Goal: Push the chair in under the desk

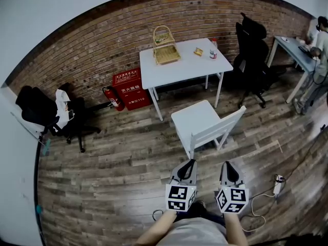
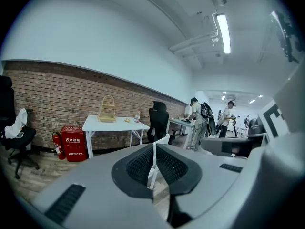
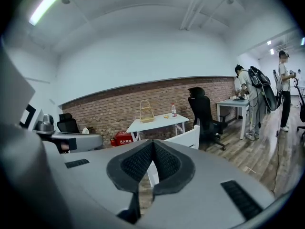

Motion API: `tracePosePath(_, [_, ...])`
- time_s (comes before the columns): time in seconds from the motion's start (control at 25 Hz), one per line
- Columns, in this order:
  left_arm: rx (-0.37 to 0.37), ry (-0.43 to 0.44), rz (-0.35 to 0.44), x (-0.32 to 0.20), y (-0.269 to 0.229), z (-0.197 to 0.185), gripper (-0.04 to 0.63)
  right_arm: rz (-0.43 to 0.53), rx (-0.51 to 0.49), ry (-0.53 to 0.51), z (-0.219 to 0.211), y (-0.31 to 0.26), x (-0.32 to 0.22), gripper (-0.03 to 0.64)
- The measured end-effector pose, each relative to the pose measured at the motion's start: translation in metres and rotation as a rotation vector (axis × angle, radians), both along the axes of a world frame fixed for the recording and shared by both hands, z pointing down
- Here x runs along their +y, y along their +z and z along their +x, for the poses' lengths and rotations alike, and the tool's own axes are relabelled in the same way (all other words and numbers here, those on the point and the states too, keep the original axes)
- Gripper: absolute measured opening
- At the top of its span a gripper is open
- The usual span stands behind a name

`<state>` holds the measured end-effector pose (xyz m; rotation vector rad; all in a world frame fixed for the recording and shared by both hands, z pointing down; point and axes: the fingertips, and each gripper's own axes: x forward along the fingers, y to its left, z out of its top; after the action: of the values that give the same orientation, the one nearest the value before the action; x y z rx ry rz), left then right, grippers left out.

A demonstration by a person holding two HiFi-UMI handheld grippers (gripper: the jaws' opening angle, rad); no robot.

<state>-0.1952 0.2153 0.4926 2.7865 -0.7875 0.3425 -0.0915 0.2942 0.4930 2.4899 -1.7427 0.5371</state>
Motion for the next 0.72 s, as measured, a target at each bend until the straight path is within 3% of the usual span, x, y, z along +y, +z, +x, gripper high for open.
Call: tracePosePath(0.72, [-0.004, -0.035, 0.009, 0.006, 0.006, 0.033, 0.031, -0.007, -0.032, 0.009, 0.048, 0.015, 0.016, 0.015])
